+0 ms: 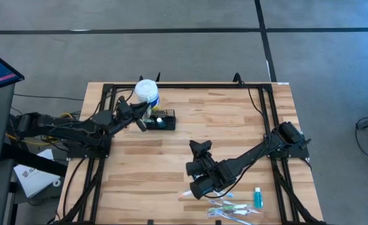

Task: Pick & Place toothbrushing station
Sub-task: Put the green toothbrush into the wire organizer

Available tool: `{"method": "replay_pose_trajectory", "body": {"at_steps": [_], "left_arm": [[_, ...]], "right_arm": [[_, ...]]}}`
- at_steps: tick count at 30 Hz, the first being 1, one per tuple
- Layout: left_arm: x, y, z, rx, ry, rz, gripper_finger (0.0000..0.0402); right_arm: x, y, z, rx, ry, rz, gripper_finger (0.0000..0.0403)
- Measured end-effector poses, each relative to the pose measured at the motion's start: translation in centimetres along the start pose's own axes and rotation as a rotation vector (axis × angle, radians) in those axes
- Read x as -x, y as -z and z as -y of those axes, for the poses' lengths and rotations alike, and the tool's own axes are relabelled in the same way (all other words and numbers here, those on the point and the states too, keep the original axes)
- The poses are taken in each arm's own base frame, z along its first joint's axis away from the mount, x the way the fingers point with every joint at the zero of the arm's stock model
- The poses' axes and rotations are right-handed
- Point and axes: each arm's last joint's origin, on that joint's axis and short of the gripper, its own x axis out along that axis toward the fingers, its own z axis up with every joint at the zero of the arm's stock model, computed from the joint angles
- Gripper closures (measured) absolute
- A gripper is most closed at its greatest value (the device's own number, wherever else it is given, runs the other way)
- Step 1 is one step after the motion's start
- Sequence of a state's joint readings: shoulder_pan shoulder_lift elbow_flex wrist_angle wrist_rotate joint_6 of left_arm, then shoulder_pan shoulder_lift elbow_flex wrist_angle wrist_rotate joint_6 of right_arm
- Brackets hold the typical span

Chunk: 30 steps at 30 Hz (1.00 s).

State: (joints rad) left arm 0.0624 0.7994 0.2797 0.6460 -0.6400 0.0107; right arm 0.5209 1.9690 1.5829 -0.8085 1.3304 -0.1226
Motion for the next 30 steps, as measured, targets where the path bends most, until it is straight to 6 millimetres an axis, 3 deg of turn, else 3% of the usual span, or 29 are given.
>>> {"method": "replay_pose_trajectory", "body": {"at_steps": [30], "left_arm": [[1.0, 3.6, -1.0, 0.003, -0.076, 0.058, 0.0392]], "right_arm": [[-0.5, 0.0, 0.1, -0.022, -0.002, -0.012, 0.0321]]}}
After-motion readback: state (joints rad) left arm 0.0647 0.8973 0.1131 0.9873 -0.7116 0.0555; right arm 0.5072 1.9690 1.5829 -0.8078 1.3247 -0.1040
